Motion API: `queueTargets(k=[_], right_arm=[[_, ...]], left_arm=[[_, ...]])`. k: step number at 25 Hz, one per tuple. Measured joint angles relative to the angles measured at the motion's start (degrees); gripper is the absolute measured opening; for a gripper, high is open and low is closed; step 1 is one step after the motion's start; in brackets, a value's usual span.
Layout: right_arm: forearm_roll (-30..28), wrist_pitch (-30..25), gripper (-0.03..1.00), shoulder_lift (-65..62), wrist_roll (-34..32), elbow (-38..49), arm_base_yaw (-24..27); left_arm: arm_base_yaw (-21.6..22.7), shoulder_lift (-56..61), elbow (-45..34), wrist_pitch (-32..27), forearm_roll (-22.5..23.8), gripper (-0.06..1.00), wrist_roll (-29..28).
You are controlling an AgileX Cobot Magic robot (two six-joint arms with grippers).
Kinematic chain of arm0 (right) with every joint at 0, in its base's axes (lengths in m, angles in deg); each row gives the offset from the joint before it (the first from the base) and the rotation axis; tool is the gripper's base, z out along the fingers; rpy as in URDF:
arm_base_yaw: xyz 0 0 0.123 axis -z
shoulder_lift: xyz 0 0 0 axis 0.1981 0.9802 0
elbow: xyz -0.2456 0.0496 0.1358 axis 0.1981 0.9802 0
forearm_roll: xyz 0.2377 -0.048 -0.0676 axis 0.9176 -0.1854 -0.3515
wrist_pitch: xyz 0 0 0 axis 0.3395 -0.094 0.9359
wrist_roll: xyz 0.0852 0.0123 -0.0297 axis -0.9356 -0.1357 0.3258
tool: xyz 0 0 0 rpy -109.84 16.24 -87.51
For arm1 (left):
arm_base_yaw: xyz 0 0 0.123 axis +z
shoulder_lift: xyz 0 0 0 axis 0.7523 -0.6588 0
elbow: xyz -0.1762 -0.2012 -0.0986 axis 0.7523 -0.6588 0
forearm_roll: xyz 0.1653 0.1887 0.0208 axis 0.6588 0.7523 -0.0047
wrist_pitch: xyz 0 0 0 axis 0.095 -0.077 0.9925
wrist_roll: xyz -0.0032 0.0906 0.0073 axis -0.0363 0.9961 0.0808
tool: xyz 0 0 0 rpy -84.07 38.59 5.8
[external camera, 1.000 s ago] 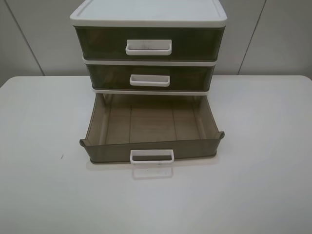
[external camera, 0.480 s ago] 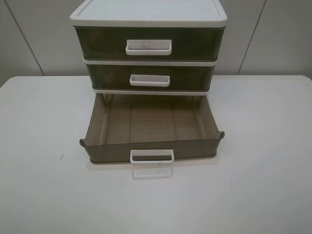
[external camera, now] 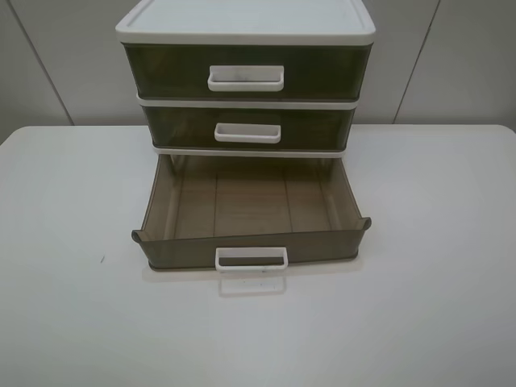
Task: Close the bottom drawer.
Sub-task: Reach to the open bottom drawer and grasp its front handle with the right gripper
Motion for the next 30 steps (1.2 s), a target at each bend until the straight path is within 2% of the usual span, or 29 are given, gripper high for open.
queueTargets(k=[3, 7, 9, 12, 14, 17, 23, 30], right_arm=[[0.18, 0.0, 0.81, 7.14, 0.0, -3.52, -3.17], [0.51, 1.13, 0.81, 19.63, 0.0, -9.92, -4.51], [0.6, 3.43, 0.81, 26.15, 0.0, -12.91, -4.51], [2.43, 9.96, 0.81, 34.42, 0.0, -15.75, -4.83], [3.42, 13.95, 0.81, 38.96, 0.0, -16.04, -7.18], [3.79, 17.44, 0.81, 45.26, -0.04, -15.83, -15.22], [7.02, 34.38, 0.81, 57.11, -0.04, -11.21, -33.76], [11.67, 51.63, 0.81, 62.85, -0.04, -0.64, -46.74]], left_arm=[[0.0, 0.0, 0.0, 0.0, 0.0, 0.72, 0.0], [0.0, 0.0, 0.0, 0.0, 0.0, 0.72, 0.0], [0.0, 0.0, 0.0, 0.0, 0.0, 0.72, 0.0], [0.0, 0.0, 0.0, 0.0, 0.0, 0.72, 0.0], [0.0, 0.0, 0.0, 0.0, 0.0, 0.72, 0.0], [0.0, 0.0, 0.0, 0.0, 0.0, 0.72, 0.0], [0.0, 0.0, 0.0, 0.0, 0.0, 0.72, 0.0], [0.0, 0.0, 0.0, 0.0, 0.0, 0.72, 0.0]])
